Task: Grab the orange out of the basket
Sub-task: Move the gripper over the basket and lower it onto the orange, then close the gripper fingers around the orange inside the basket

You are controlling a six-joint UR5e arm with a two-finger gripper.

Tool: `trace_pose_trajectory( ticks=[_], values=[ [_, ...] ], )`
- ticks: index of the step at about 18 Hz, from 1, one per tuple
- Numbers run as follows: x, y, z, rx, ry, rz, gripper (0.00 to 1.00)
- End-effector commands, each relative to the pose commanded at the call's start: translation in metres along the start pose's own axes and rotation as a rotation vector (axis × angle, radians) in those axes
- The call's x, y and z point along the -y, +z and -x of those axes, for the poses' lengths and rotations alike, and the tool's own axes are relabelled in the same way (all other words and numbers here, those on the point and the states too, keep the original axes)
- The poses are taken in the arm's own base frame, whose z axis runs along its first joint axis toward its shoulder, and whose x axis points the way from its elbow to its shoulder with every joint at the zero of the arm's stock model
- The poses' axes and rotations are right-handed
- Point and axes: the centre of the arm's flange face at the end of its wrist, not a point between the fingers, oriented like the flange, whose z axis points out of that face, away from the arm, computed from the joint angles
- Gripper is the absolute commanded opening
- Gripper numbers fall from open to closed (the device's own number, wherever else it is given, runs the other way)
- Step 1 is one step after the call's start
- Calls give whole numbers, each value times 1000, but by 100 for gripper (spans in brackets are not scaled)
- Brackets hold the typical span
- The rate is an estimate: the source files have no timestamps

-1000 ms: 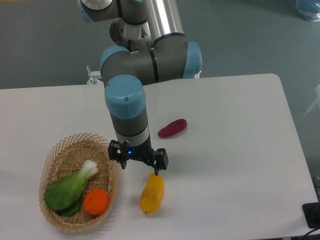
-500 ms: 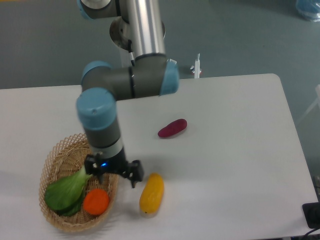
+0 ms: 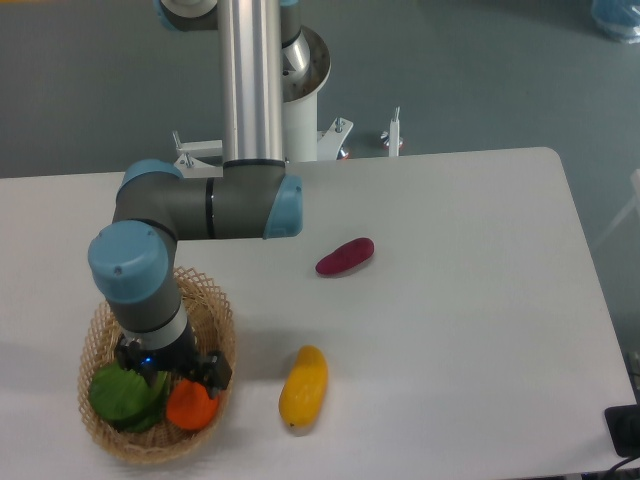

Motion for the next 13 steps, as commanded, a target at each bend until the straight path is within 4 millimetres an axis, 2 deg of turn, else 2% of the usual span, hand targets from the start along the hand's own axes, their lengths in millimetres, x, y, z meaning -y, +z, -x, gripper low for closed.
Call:
trace_pose_trajectory(
  ticks=[4, 13],
  values=[
    [9, 5, 2, 1, 6, -4, 100],
    [6, 29, 1, -3, 13, 28, 100]
  ],
)
